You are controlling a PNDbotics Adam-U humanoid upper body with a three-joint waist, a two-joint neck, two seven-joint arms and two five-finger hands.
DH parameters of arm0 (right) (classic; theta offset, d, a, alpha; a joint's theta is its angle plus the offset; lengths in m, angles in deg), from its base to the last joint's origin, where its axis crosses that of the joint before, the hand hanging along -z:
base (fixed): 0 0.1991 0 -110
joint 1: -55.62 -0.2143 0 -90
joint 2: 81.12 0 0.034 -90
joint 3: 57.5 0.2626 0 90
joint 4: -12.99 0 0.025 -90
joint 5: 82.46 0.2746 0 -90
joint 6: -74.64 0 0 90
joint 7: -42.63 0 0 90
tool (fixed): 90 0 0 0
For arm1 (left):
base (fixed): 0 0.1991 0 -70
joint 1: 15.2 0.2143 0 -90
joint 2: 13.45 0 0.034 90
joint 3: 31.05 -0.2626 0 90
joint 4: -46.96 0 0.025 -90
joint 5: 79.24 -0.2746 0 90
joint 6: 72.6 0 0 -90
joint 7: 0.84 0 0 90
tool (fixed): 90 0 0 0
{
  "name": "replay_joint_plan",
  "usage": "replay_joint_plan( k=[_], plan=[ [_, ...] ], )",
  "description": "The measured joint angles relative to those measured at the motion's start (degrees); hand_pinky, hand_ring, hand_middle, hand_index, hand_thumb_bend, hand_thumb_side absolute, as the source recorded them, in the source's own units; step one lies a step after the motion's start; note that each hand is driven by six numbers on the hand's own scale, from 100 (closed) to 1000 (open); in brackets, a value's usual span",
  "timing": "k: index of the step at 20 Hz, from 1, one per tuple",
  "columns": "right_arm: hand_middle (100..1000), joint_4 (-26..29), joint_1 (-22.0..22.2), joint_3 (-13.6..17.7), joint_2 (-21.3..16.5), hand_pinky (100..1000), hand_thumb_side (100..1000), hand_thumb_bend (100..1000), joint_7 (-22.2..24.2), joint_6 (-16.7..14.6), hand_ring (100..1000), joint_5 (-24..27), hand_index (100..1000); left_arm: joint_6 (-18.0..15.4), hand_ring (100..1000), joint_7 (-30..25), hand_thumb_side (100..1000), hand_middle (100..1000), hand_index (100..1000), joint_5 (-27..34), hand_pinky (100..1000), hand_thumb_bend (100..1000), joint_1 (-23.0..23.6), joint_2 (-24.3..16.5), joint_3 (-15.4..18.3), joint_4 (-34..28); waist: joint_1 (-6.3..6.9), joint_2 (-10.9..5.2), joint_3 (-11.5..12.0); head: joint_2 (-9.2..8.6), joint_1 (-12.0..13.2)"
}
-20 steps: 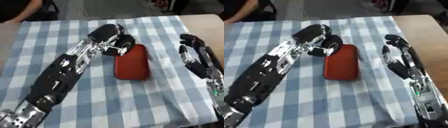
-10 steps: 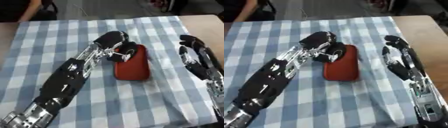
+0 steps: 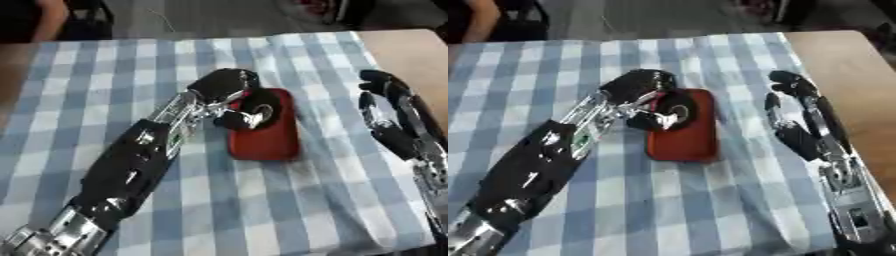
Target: Pick up objects on the table and place them in the box.
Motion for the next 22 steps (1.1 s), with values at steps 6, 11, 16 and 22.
replay_joint_plan(
  k=[6, 11, 16, 22],
  plan=[
    [885, 0.00, -0.01, 0.00, 0.00, 901, 701, 100, 0.01, -0.01, 827, 0.00, 887, -2.14, 800, -2.52, 803, 830, 911, -2.30, 763, 872, 0.23, 0.01, 0.17, 0.65, -0.01, 0.01, 0.00, 0.00, 0.00],
    [885, 0.00, -0.13, 0.00, 0.00, 901, 701, 100, 0.12, -0.11, 827, 0.00, 887, -2.38, 801, -2.64, 810, 829, 912, -2.58, 765, 864, 0.23, 0.01, 0.40, 0.66, -0.01, 0.01, 0.00, 0.00, 0.01],
    [885, 0.00, -0.13, 0.00, 0.00, 901, 701, 100, 0.13, -0.12, 827, 0.00, 887, -2.51, 801, -2.47, 818, 828, 911, -2.79, 767, 849, 0.23, 0.01, 0.45, 0.88, -0.01, 0.01, -0.08, 0.00, 0.01],
    [884, -0.01, -0.14, 0.00, 0.00, 901, 702, 100, 0.13, -0.12, 827, 0.00, 888, -2.36, 807, -2.25, 858, 840, 901, -1.24, 778, 861, 0.20, -0.07, 0.73, -0.11, -0.01, 0.01, -0.03, -0.01, 0.01]
  ],
)
